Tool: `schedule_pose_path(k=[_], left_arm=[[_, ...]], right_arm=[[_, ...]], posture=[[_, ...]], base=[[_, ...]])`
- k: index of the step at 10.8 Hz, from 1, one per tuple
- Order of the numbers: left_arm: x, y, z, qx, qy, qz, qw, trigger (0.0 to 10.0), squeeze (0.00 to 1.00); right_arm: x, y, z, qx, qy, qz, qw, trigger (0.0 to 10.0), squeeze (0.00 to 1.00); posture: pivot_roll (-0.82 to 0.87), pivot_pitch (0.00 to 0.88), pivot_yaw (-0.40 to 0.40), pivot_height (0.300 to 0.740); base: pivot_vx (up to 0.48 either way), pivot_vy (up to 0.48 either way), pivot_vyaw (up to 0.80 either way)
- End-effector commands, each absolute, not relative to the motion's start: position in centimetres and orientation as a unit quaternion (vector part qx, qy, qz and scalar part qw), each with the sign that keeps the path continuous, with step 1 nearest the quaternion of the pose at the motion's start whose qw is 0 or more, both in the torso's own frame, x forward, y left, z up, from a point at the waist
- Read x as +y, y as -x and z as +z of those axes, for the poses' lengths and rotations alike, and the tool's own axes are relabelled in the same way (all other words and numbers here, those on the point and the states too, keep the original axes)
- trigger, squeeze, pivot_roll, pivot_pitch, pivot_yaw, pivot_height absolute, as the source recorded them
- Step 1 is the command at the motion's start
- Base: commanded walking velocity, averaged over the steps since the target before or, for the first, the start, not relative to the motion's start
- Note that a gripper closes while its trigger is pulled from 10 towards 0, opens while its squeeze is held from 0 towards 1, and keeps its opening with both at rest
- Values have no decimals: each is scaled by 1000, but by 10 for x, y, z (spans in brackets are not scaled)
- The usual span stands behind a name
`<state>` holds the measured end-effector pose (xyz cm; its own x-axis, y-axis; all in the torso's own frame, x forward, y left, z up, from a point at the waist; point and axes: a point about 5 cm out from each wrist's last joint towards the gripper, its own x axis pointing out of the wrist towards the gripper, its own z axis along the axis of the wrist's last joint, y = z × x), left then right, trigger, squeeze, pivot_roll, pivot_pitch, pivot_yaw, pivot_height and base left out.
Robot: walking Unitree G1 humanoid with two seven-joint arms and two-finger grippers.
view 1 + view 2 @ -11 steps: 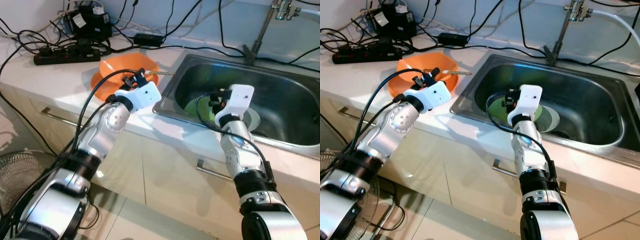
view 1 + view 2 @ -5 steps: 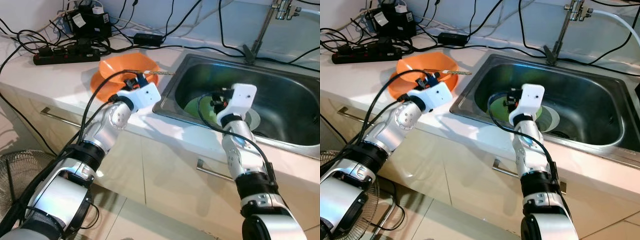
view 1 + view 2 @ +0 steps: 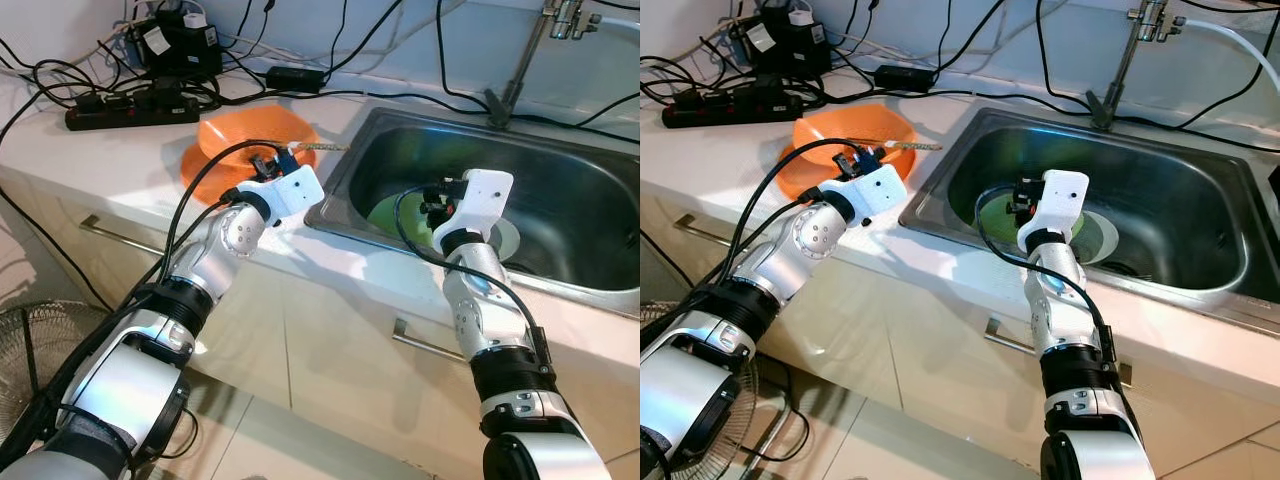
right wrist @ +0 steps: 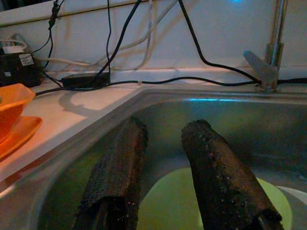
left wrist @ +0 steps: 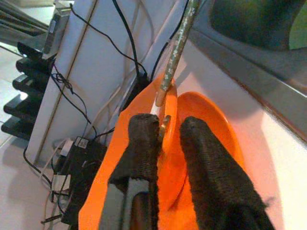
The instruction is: Kitchen organization
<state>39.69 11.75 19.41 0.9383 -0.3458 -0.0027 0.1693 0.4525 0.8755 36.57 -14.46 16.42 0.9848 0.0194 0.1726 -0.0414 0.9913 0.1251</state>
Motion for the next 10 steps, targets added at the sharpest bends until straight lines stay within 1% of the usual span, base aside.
schedule_pose_path(k=[1,4,6,7,9,10], left_arm=[[115,-399,201,-98,-500,-149,848,0,0],[115,-401,202,-101,-501,-148,847,0,0],[116,-402,211,-117,-503,-134,846,0,0],[117,-402,220,-130,-506,-111,845,0,0],[116,-402,228,-136,-504,-108,846,0,0],[112,-398,232,-103,-489,-158,851,4392,0]], right_arm=[[-141,-365,166,-84,-65,20,994,10000,0],[-143,-365,166,-84,-66,16,994,10000,0],[-142,-366,166,-84,-65,16,994,10000,0],[-142,-366,166,-84,-65,16,994,10000,0],[-142,-367,166,-83,-64,18,994,10000,0],[-142,-367,167,-81,-62,20,995,10000,0]], posture=[[175,33,0,740],[176,29,2,740],[181,26,-1,740],[184,25,-4,740],[186,26,-6,740],[192,26,-10,740]], base=[[0,0,0],[0,0,0],[0,0,0],[0,0,0],[0,0,0],[0,0,0]])
